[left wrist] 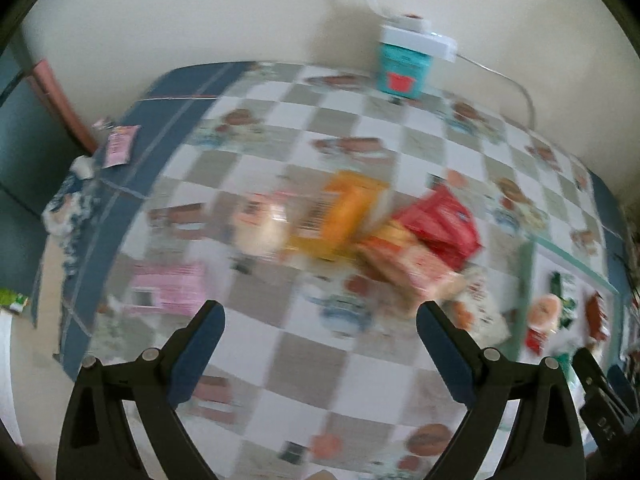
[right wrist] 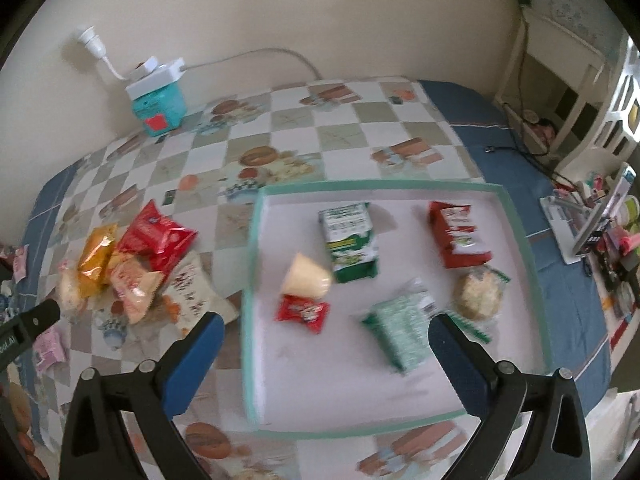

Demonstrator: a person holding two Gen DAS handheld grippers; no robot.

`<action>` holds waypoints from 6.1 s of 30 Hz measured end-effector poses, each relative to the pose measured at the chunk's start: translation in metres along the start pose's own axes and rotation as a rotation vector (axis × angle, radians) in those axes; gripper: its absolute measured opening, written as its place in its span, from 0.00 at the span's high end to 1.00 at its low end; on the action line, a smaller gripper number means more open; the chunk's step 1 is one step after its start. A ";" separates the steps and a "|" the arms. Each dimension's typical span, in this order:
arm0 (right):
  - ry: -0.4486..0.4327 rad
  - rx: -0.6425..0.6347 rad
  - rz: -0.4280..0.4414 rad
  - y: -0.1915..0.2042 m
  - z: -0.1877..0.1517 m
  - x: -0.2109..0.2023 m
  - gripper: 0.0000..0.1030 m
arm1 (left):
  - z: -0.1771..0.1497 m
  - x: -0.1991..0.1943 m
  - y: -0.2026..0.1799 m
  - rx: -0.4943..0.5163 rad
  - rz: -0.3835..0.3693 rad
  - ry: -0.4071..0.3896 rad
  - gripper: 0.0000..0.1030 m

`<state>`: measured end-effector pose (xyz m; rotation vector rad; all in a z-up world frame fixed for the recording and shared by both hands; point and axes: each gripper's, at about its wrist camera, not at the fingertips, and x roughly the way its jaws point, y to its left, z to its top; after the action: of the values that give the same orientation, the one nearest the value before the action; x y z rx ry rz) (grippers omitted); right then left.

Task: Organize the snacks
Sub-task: 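Move the left tool to the pink pack while right tool moves over the snack pile, then grasp the pink pack with left tool while right tool grasps the cream Dalyuan roll pack, then carry both packs over the tray and open both tools to drop them, then move both tools back over the remaining snacks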

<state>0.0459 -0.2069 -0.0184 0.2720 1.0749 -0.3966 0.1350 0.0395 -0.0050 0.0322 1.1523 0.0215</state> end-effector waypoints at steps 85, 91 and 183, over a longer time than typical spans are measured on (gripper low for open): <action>0.164 -0.464 0.249 0.206 -0.005 0.106 0.59 | -0.054 0.108 0.203 -0.652 -0.044 0.253 0.16; 0.178 -0.400 0.257 0.190 -0.004 0.099 0.60 | -0.051 0.105 0.184 -0.610 -0.039 0.238 0.56; 0.073 0.095 -0.023 -0.116 0.001 0.022 0.00 | -0.046 0.023 -0.121 -0.050 -0.012 0.080 0.05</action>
<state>0.0045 -0.3152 -0.0405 0.3606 1.1335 -0.4621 0.1027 -0.0797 -0.0491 -0.0202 1.2316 0.0415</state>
